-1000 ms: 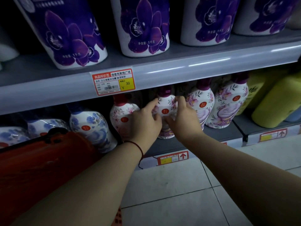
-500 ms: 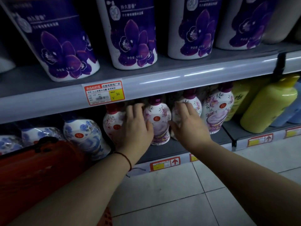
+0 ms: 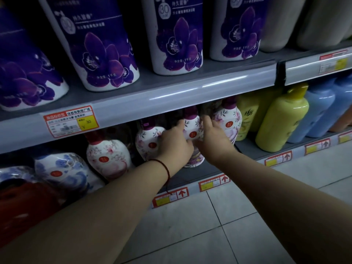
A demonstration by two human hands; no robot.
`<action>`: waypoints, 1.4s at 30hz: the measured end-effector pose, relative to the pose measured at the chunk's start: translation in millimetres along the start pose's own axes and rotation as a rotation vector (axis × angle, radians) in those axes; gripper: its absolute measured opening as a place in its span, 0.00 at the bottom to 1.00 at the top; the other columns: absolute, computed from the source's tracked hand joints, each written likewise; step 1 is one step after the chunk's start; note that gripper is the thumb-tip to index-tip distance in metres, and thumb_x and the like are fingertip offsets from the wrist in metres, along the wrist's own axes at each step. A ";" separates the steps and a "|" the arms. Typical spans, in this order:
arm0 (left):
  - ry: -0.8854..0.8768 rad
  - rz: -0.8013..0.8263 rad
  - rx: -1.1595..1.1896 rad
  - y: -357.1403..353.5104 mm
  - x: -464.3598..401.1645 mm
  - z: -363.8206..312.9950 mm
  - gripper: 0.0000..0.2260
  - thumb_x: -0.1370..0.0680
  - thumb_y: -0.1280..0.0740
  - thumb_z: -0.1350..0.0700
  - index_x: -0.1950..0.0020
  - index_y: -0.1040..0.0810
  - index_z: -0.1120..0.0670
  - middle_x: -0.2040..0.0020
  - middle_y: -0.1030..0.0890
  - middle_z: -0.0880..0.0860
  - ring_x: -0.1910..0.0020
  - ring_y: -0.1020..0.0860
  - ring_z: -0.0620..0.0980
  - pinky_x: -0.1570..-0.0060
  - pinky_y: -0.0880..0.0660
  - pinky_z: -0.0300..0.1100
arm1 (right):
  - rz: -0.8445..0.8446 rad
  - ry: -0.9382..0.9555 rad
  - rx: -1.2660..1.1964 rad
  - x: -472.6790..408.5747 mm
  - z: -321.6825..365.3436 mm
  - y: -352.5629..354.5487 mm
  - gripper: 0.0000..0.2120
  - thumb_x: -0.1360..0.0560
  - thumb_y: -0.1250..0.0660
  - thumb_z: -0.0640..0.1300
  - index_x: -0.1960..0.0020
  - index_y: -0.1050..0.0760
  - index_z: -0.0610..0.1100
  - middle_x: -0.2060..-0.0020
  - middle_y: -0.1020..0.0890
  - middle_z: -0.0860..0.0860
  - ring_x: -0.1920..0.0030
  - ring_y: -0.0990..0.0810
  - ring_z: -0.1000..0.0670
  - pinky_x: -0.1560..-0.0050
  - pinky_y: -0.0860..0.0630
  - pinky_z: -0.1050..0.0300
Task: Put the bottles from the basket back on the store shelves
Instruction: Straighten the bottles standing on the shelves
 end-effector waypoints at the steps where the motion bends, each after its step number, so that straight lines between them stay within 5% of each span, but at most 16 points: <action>1: 0.004 -0.011 0.009 0.4 -0.4 0.0 0.27 0.23 0.37 0.57 0.24 0.39 0.49 0.37 0.23 0.58 0.39 0.24 0.58 0.41 0.25 0.49 | -0.023 0.016 0.031 -3.2 -0.5 -1.0 0.27 0.27 0.34 0.35 0.31 0.41 0.42 0.38 0.29 0.40 0.39 0.29 0.38 0.41 0.28 0.47; 9: -0.068 0.086 -0.026 -6.8 3.2 3.8 0.32 0.22 0.37 0.57 0.22 0.49 0.50 0.34 0.26 0.59 0.38 0.26 0.58 0.39 0.27 0.49 | -0.066 0.028 0.134 -6.0 -2.8 -4.8 0.31 0.25 0.37 0.33 0.26 0.46 0.39 0.34 0.31 0.39 0.33 0.37 0.39 0.35 0.36 0.49; 12: -0.194 0.035 0.057 7.5 15.2 7.0 0.28 0.23 0.35 0.57 0.24 0.40 0.50 0.28 0.31 0.55 0.34 0.28 0.54 0.34 0.29 0.49 | -0.196 -0.007 0.080 10.4 2.0 -2.9 0.31 0.28 0.33 0.36 0.29 0.42 0.35 0.36 0.32 0.37 0.34 0.36 0.37 0.31 0.37 0.45; 15: -0.258 -0.101 0.046 41.7 30.4 33.5 0.12 0.25 0.35 0.56 0.41 0.22 0.51 0.48 0.18 0.54 0.50 0.19 0.55 0.48 0.22 0.50 | -0.278 0.117 0.191 33.4 21.3 -11.2 0.18 0.32 0.32 0.40 0.45 0.29 0.35 0.50 0.27 0.37 0.49 0.28 0.36 0.48 0.28 0.43; 19: -0.132 -0.091 -0.352 84.6 49.9 87.1 0.10 0.25 0.37 0.46 0.56 0.21 0.51 0.58 0.17 0.53 0.53 0.20 0.56 0.55 0.22 0.47 | -0.153 0.280 0.236 56.5 67.5 -39.9 0.19 0.37 0.26 0.42 0.49 0.27 0.37 0.55 0.24 0.38 0.55 0.24 0.35 0.58 0.24 0.45; 23: 0.024 -0.099 -0.552 120.0 56.7 129.5 0.12 0.24 0.38 0.47 0.48 0.23 0.53 0.49 0.19 0.58 0.48 0.21 0.61 0.54 0.25 0.47 | 0.002 0.383 0.197 58.9 123.8 -66.3 0.22 0.28 0.31 0.46 0.38 0.29 0.38 0.44 0.25 0.39 0.44 0.27 0.36 0.49 0.27 0.46; 28: 0.091 -0.092 -0.412 137.5 43.5 165.4 0.13 0.24 0.34 0.51 0.49 0.25 0.60 0.49 0.21 0.63 0.49 0.21 0.63 0.55 0.25 0.48 | 0.140 0.368 0.138 41.1 168.8 -96.8 0.33 0.27 0.33 0.54 0.29 0.41 0.40 0.35 0.31 0.42 0.35 0.32 0.40 0.34 0.34 0.48; 37: 0.091 0.006 -0.072 115.1 29.0 195.3 0.11 0.23 0.35 0.52 0.48 0.20 0.59 0.55 0.17 0.59 0.54 0.19 0.59 0.56 0.24 0.46 | 0.159 0.237 0.065 21.5 184.4 -117.1 0.32 0.30 0.28 0.50 0.34 0.40 0.38 0.39 0.31 0.39 0.38 0.30 0.37 0.39 0.31 0.46; 42: 0.040 0.058 -0.054 106.5 27.3 191.8 0.11 0.23 0.36 0.56 0.43 0.22 0.57 0.48 0.17 0.59 0.46 0.21 0.58 0.45 0.23 0.51 | 0.098 0.172 0.107 13.2 180.0 -113.3 0.29 0.27 0.29 0.47 0.34 0.39 0.37 0.39 0.29 0.38 0.38 0.29 0.37 0.39 0.31 0.47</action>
Point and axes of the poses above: each hand's wrist, its own x-axis away from the middle knuckle, its own y-axis out of the back of the hand, z = x × y, the point moved 6 cm from there along -x, towards the middle knuckle
